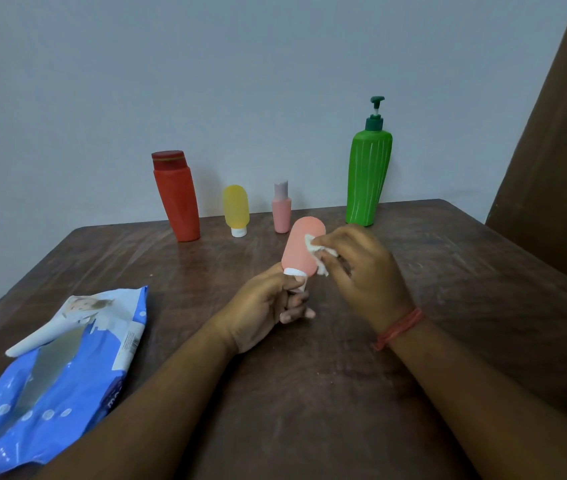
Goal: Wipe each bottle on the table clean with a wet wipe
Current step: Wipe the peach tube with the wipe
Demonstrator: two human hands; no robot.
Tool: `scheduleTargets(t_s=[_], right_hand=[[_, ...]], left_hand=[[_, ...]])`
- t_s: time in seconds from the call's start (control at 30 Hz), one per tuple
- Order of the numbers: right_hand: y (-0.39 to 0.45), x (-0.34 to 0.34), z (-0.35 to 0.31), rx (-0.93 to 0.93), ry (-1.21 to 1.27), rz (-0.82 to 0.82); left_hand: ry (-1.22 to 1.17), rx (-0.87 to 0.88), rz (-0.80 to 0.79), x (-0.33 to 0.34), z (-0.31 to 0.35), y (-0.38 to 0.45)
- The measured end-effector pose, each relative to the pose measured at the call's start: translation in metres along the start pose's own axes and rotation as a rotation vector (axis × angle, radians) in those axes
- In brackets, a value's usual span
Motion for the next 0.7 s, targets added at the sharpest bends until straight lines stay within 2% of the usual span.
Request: scheduleTargets(t_s=[0.13,0.23,0.3,0.37,0.43,0.47,0.6,0.7], right_hand=[[0.003,-0.011,0.021,0.167,0.001,0.123],[0.003,-0.013,0.022,0.187,0.010,0.125],[0.003,-0.006,0.009,0.095,0.024,0.028],[0.002,0.003,-0.011,-0.075,0.006,-0.110],[0.002,0.005,-0.020,-0.233,-0.089,-0.217],[0.004,0.003,-0.017,-0.255,-0.146,-0.221],[0.013,-0.012,0.012,-0.005,-0.210,-0.045],[0.008,-0.008,0.001,-0.038,-0.119,-0.099]], left_hand=[[0.127,-0.029,-0.001,0.005,-0.002,0.000],[0.189,-0.037,0.027,0.006,-0.003,-0.001],[0.209,-0.019,0.051,0.005,-0.002,-0.001],[0.211,-0.001,0.067,0.004,0.000,-0.001],[0.230,0.007,0.074,0.004,0.000,-0.002],[0.251,0.012,0.074,0.005,0.001,-0.002],[0.360,0.020,0.066,0.010,0.002,-0.004],[0.399,0.014,0.076,0.010,0.003,-0.005]])
Point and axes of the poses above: each hand's wrist, its own y-axis towards the middle knuckle, its own x-axis out of the palm, z = x × y, the point moved 5 cm from there along y, towards the middle knuckle, and after that the axes turned 3 degrees about y, right-handed, at the moved point
